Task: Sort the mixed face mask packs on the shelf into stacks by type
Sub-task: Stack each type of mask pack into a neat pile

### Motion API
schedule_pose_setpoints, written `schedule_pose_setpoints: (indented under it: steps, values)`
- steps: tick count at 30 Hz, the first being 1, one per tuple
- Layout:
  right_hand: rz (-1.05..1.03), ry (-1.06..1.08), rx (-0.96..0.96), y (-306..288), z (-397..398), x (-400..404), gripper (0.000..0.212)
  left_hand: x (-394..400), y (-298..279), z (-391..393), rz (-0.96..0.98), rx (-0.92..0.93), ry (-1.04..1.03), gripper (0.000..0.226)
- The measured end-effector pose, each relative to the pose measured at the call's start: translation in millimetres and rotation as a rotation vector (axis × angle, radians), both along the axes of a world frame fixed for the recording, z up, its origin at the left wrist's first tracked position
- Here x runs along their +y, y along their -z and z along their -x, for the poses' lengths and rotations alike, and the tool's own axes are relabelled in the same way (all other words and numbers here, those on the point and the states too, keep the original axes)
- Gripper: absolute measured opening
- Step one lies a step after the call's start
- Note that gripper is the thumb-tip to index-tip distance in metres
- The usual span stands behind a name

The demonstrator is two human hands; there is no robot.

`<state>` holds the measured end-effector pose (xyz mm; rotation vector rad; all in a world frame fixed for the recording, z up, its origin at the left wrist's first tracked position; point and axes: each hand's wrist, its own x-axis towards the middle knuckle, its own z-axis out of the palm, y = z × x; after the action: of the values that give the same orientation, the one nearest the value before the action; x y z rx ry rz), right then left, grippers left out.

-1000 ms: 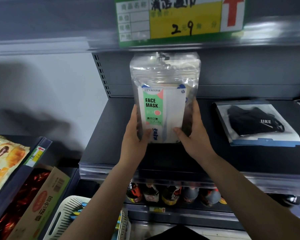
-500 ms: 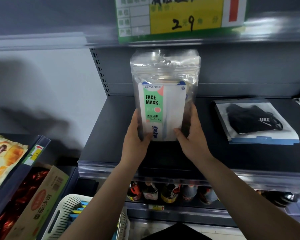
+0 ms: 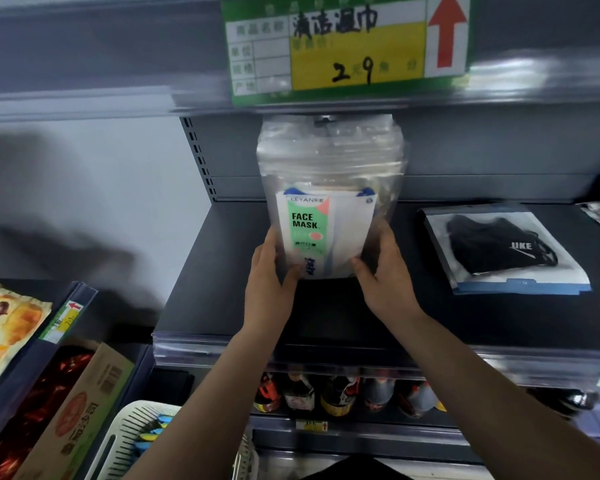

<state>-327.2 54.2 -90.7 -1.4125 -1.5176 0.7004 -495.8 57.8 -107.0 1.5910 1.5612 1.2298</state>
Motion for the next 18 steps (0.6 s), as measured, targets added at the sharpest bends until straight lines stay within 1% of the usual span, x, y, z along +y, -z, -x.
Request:
schedule_pose_setpoints:
  steps: [8,10,12,13,14,16,18]
  values:
    - [-0.007,0.002,0.039,-1,1,2,0.069,4,-2,2,0.005,-0.008,0.018,0.058]
    - [-0.019,0.009,0.037,-4,0,0,0.068,4,-4,4,-0.019,0.009,0.025,0.052]
    - [0.000,0.019,0.064,-9,-1,0,0.066,4,-8,6,-0.051,0.022,0.047,0.036]
    - [0.020,0.023,0.080,-10,-3,1,0.063,4,-11,7,-0.061,0.019,0.056,0.027]
    - [0.034,0.025,0.083,-11,-5,2,0.060,4,-14,6,-0.061,0.009,0.064,0.023]
    - [0.050,0.036,0.053,-12,-10,4,0.050,4,-19,4,-0.027,-0.029,0.078,0.029]
    - [0.075,0.048,0.021,-11,-14,6,0.039,5,-20,1,0.055,-0.045,0.089,0.023]
